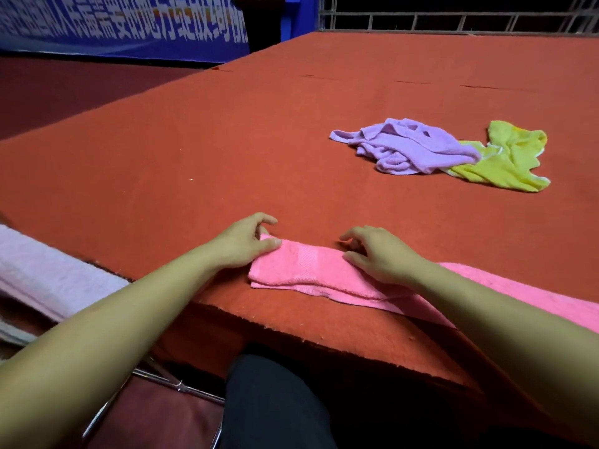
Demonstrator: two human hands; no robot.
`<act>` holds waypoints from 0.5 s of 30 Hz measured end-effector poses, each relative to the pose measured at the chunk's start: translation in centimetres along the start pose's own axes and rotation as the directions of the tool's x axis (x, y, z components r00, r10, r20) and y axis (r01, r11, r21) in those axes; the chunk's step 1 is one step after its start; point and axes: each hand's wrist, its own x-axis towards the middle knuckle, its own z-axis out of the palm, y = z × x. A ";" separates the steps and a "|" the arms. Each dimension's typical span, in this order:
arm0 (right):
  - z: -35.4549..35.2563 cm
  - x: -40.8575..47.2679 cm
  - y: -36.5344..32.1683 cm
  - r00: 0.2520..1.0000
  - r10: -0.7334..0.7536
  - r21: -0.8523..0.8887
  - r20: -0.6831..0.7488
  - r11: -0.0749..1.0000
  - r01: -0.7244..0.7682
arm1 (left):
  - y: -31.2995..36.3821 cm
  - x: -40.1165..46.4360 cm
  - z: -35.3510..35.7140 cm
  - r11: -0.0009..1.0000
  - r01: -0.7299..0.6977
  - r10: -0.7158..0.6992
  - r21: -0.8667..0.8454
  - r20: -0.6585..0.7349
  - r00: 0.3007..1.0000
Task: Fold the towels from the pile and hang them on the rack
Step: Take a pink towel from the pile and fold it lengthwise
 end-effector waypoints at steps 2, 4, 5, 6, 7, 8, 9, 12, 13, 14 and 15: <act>-0.1 0.2 0.0 1.000 -0.007 0.076 -0.003 0.997 0.007 | -0.2 0.0 0.1 0.996 -0.056 0.051 -0.070 -0.069 0.996; -0.3 0.5 -0.1 0.998 -0.010 0.136 -0.055 0.991 0.018 | -0.2 0.5 -0.2 0.983 -0.090 0.067 -0.159 -0.145 0.987; -0.4 0.7 -0.2 0.996 -0.005 0.155 -0.092 0.988 0.020 | -0.2 0.9 -0.5 0.978 -0.093 0.061 -0.186 -0.171 0.983; -0.3 0.9 -0.2 0.992 -0.002 0.167 -0.122 0.986 0.023 | -0.3 1.3 -0.8 0.977 -0.086 0.050 -0.195 -0.184 0.982; -0.2 1.0 -0.3 0.991 -0.002 0.170 -0.135 0.985 0.025 | -0.4 1.7 -0.9 0.981 -0.066 0.033 -0.185 -0.177 0.984; 0.1 1.0 -0.4 0.992 -0.005 0.162 -0.127 0.986 0.026 | -0.6 1.9 -0.9 0.987 -0.034 0.011 -0.157 -0.144 0.990; 0.3 0.9 -0.4 0.994 -0.014 0.140 -0.104 0.990 0.029 | -0.6 2.1 -0.7 0.994 0.002 -0.011 -0.112 -0.086 0.996; -0.3 0.1 -0.1 0.993 -0.040 0.103 -0.107 0.993 0.051 | -0.9 2.5 0.2 0.997 0.030 -0.028 0.070 -0.032 0.999; -1.0 -0.3 0.2 0.989 -0.036 0.106 -0.143 0.993 0.051 | -0.7 2.5 0.2 0.990 0.007 0.006 0.144 -0.092 0.996; -1.7 -0.8 0.8 0.984 -0.020 0.114 -0.178 0.993 0.041 | -0.4 2.5 0.2 0.973 -0.016 0.056 0.228 -0.168 0.984; -2.5 -1.4 1.4 0.979 0.003 0.125 -0.202 0.992 0.023 | 0.1 2.5 0.1 0.953 -0.028 0.105 0.301 -0.242 0.965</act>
